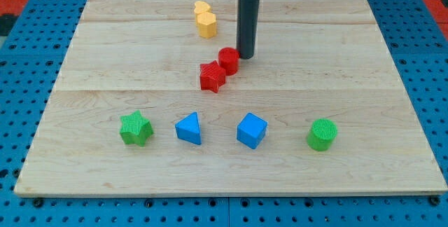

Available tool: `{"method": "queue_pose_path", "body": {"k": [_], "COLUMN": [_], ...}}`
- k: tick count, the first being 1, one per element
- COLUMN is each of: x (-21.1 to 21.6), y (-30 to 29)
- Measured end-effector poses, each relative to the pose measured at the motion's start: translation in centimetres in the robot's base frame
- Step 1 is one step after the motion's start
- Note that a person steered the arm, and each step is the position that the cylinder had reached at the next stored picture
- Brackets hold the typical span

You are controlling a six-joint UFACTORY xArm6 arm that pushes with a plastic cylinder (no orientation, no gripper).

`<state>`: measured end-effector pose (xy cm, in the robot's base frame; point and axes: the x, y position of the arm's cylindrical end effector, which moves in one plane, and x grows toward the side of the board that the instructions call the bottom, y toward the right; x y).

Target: Push blue cube into blue triangle

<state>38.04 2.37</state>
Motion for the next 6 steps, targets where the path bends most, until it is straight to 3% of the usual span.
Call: {"method": "queue_pose_path", "body": {"k": [1, 2, 3, 5, 6], "x": [1.3, 8.1, 13.8, 15.1, 18.7], "y": [0.3, 5.2, 5.7, -0.8, 0.9]}}
